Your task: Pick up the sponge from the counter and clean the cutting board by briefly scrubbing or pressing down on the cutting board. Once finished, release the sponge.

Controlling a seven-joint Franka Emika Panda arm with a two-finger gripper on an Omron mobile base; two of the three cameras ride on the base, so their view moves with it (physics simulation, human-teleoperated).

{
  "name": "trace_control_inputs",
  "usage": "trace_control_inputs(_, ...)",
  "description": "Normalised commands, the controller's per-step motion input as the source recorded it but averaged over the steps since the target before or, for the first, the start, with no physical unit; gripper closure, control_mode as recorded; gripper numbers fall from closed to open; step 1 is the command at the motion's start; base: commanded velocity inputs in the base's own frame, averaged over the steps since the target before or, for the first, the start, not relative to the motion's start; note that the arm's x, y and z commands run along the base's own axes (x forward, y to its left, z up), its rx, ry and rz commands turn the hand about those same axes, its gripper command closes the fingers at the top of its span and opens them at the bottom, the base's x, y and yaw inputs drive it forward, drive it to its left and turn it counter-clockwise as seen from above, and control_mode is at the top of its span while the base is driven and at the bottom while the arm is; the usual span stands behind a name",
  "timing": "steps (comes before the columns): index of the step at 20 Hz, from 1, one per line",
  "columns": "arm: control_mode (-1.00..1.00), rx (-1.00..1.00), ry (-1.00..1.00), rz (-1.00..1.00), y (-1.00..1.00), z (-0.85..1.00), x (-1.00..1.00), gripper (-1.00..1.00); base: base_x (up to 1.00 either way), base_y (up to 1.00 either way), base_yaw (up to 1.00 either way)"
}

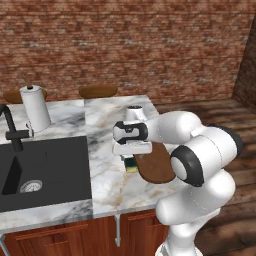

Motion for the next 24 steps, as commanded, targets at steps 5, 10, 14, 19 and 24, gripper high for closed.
trace_control_inputs(5,-1.00,0.00,0.00,-0.02,0.00,-0.17,0.10,-1.00,0.00,0.00,0.00)
trace_control_inputs(10,-1.00,0.00,0.01,-0.02,0.00,-0.12,0.07,-1.00,0.00,0.00,0.00)
trace_control_inputs(14,-1.00,0.00,0.00,0.00,0.00,-0.14,0.00,-1.00,0.00,0.00,0.00)
trace_control_inputs(19,-1.00,0.00,0.00,-0.01,0.00,-0.09,0.00,-1.00,0.00,0.00,0.00)
trace_control_inputs(24,-1.00,0.00,0.00,-0.01,0.00,-0.07,0.00,-1.00,0.00,0.00,0.00)
